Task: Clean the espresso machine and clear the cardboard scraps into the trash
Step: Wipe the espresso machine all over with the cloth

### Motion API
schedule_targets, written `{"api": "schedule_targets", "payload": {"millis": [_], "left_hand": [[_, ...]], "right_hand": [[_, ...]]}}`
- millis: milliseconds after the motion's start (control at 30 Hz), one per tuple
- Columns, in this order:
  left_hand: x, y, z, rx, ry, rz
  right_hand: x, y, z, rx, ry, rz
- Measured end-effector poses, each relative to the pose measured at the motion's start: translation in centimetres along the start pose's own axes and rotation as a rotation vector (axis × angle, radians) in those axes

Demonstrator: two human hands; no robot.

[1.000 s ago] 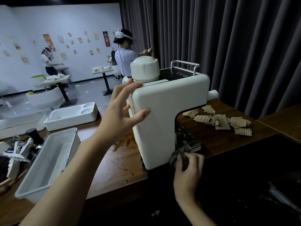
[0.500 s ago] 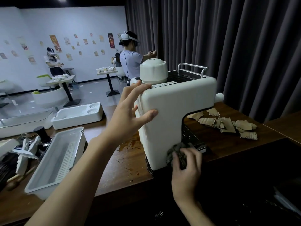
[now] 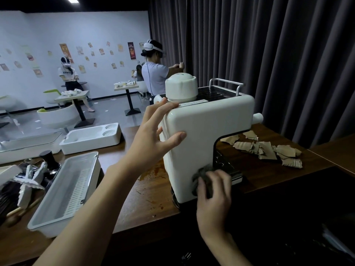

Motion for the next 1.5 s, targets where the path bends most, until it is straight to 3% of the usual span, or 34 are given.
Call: {"api": "schedule_targets", "payload": {"millis": [133, 267, 333, 500, 667, 867, 1033, 1200, 1400, 1500], "left_hand": [[-0.1, 0.1, 0.0, -0.004, -0.001, -0.004], [0.0, 0.1, 0.1, 0.004, 0.008, 0.001], [0.0, 0.1, 0.1, 0.003, 0.013, -0.005], [0.0, 0.1, 0.1, -0.009, 0.026, -0.021], [0.2, 0.0, 0.0, -0.006, 0.033, -0.012], [0.2, 0.0, 0.0, -0.02, 0.035, -0.039], [0.2, -0.1, 0.0, -0.02, 0.022, -0.032], [0.2, -0.1, 0.1, -0.028, 0.012, -0.046], [0.3, -0.2, 0.1, -0.021, 0.003, -0.045], [0.1, -0.2, 0.1, -0.033, 0.001, -0.056]], "right_hand": [[2.2, 1.0, -1.9, 0.227, -0.003, 0.244], [1.0, -2.2, 0.5, 0.013, -0.065, 0.038], [1.9, -2.8, 0.7, -0.023, -0.045, 0.026], [4.9, -2.1, -1.4, 0.245, -0.05, 0.327], [3.4, -6.6, 2.0, -0.115, -0.096, 0.045], [5.9, -6.4, 0.0, 0.149, -0.028, 0.392], [4.4, -10.5, 3.2, -0.179, -0.088, 0.138], [6.1, -10.1, 1.4, 0.087, -0.011, 0.455], [3.2, -15.4, 5.1, -0.264, -0.057, 0.122], [5.5, -14.0, 3.4, -0.202, -0.038, 0.246]]}}
Point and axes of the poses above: each hand's wrist, its own y-axis away from the middle knuckle, its own z-axis out of the back of the hand, x = y × z, the point moved 7 cm from there along -y, towards the middle knuckle, and after that the axes turned 6 degrees about z, right-handed, at the moved point
